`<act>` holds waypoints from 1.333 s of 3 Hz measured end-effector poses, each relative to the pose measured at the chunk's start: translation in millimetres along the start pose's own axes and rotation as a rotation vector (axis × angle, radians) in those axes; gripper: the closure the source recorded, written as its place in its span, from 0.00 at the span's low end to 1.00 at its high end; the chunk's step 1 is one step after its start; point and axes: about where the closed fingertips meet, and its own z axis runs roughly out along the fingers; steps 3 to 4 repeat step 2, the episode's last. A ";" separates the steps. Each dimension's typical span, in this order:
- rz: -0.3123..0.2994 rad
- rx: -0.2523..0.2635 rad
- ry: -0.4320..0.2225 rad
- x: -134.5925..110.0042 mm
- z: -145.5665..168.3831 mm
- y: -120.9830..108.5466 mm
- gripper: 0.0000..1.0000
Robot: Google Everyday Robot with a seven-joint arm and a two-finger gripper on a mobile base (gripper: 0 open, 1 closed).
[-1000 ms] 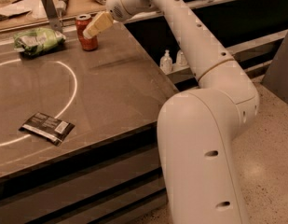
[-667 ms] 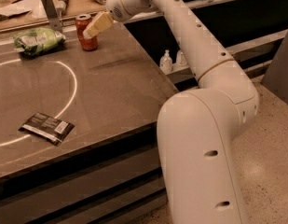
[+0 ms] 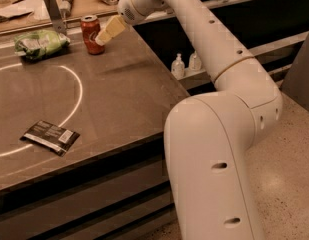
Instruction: Move coke can near green jalapeno chip bag
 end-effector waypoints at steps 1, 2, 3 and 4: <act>0.032 0.011 -0.007 18.7 -7.0 -8.4 0.00; 0.032 0.011 -0.006 18.7 -6.9 -8.3 0.00; 0.032 0.011 -0.006 18.7 -6.9 -8.3 0.00; 0.032 0.011 -0.006 18.7 -6.9 -8.3 0.00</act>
Offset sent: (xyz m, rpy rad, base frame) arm 0.0038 -0.0449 -0.0101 0.0373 0.0159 -0.0588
